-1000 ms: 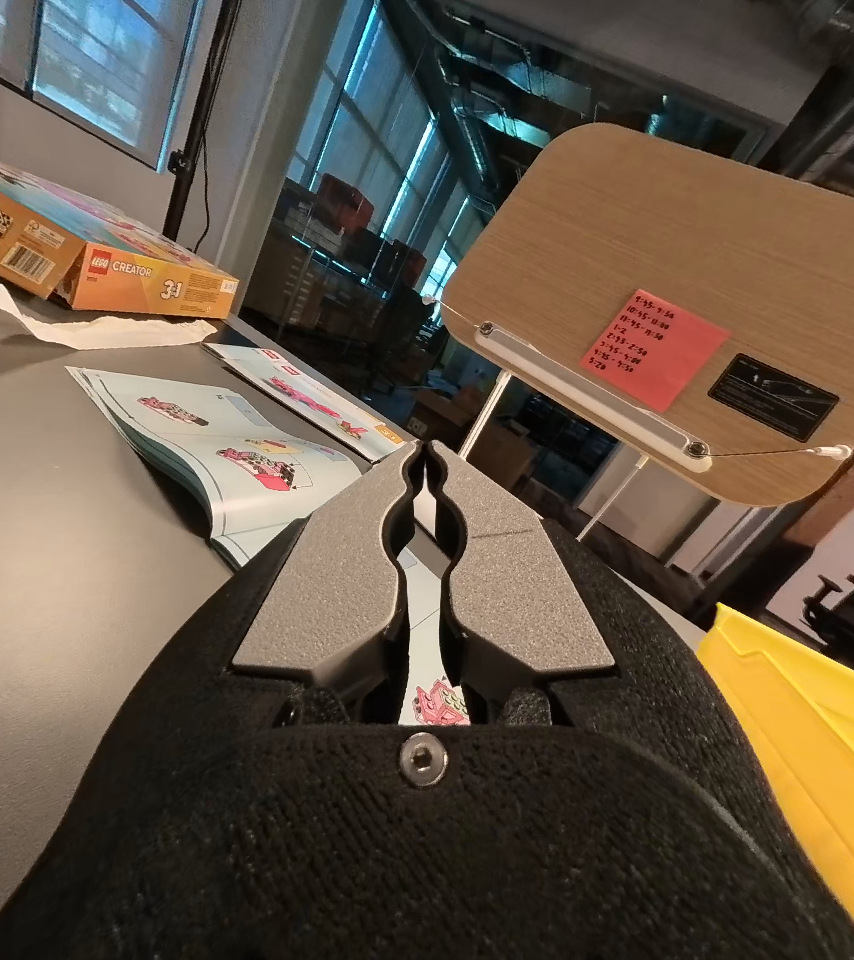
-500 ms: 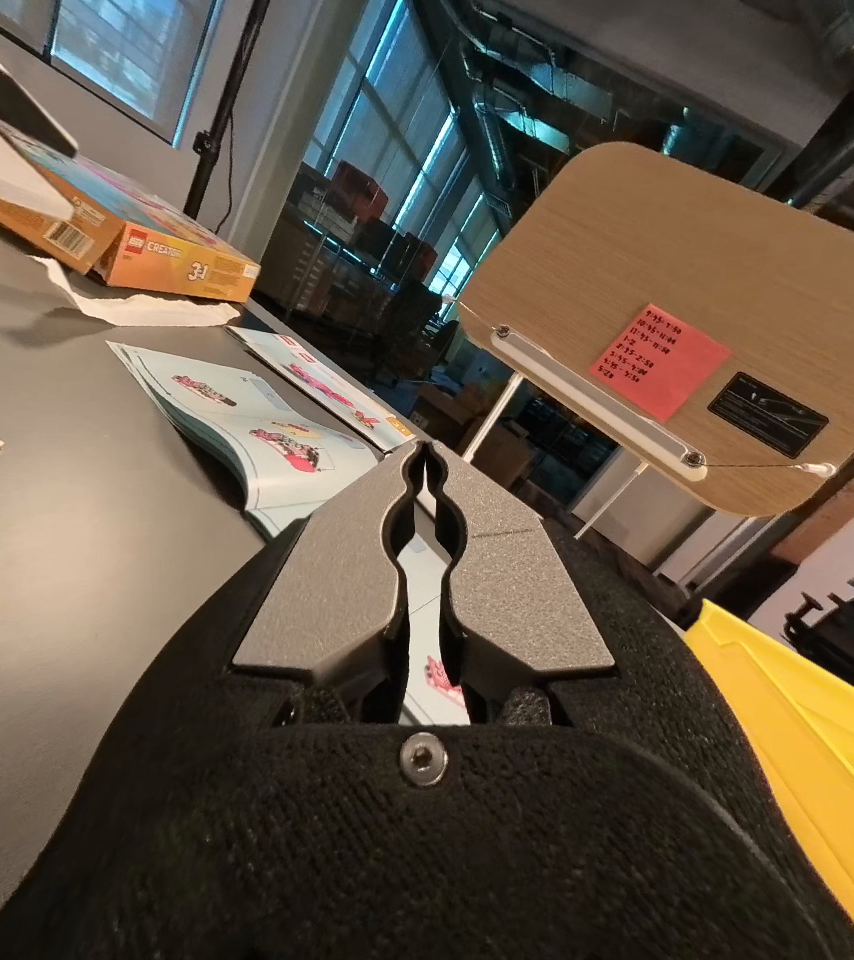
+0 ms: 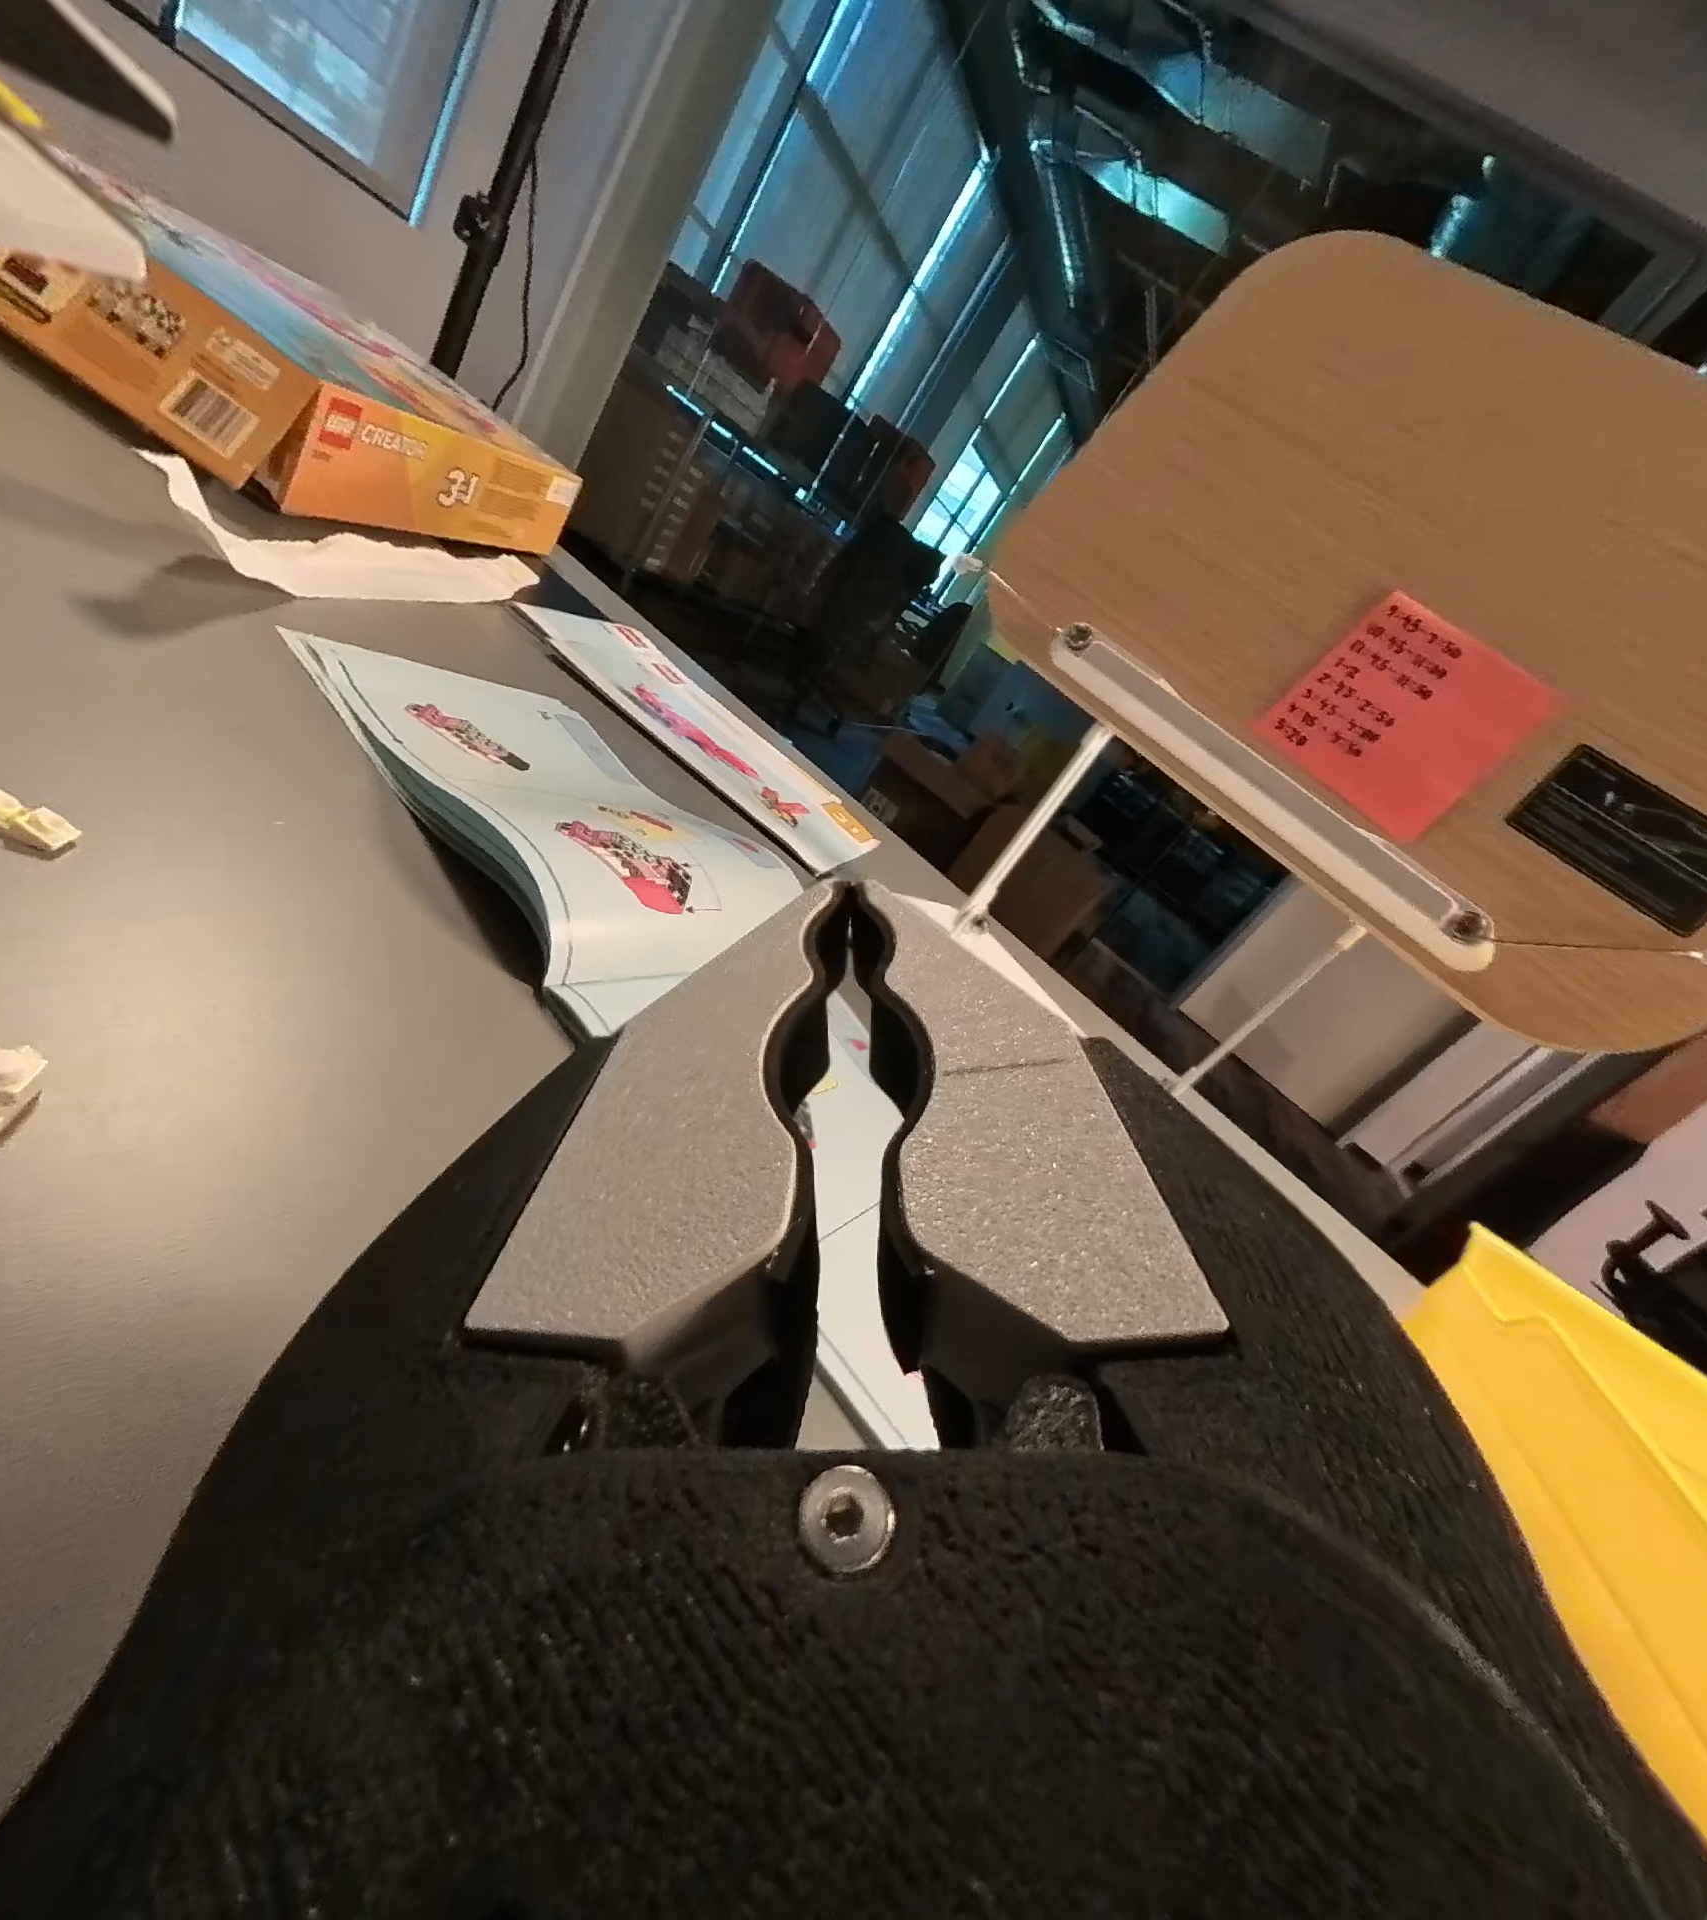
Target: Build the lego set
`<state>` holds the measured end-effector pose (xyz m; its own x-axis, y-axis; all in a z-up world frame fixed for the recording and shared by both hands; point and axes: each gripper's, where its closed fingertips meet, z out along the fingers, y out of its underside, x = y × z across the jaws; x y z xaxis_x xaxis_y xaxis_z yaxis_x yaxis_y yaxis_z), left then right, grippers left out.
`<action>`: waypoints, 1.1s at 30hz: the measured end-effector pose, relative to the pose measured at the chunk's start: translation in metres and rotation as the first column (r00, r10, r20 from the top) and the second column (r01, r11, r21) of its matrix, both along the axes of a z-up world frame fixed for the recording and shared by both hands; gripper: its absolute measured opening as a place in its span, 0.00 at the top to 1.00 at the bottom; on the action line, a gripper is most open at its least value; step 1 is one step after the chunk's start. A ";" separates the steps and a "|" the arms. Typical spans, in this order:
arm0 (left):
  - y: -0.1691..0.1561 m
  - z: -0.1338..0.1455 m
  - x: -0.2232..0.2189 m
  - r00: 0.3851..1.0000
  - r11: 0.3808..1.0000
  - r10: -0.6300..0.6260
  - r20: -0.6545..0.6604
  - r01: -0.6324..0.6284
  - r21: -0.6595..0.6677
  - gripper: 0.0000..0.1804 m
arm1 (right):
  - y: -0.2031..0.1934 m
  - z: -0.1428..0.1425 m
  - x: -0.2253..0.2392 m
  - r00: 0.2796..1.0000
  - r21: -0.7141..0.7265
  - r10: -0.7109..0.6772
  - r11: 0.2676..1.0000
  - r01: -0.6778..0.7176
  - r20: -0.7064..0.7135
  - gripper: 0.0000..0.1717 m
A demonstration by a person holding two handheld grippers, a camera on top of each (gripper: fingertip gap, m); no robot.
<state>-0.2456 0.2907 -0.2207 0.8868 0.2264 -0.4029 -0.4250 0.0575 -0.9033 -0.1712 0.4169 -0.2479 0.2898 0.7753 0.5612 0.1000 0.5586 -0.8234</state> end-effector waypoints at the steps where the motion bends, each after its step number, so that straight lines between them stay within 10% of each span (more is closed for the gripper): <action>1: -0.002 0.002 -0.001 0.999 1.000 0.025 -0.036 -0.024 0.018 0.84 | -0.002 0.000 -0.001 1.000 0.013 0.004 1.000 -0.004 0.005 1.00; 17: 0.002 -0.007 0.001 1.000 1.000 -0.005 0.008 0.005 0.003 0.99 | -0.023 -0.016 -0.009 0.984 -0.112 0.133 0.986 -0.120 0.114 1.00; 24: 0.002 -0.005 0.001 1.000 1.000 -0.012 0.003 0.012 0.012 1.00 | -0.101 -0.058 -0.001 0.719 -0.679 0.630 0.667 -0.307 0.293 0.85; 33: -0.003 0.002 0.002 0.999 1.000 -0.008 -0.053 0.008 0.011 0.99 | -0.120 -0.079 -0.001 0.671 -0.586 0.602 0.754 -0.298 0.433 0.79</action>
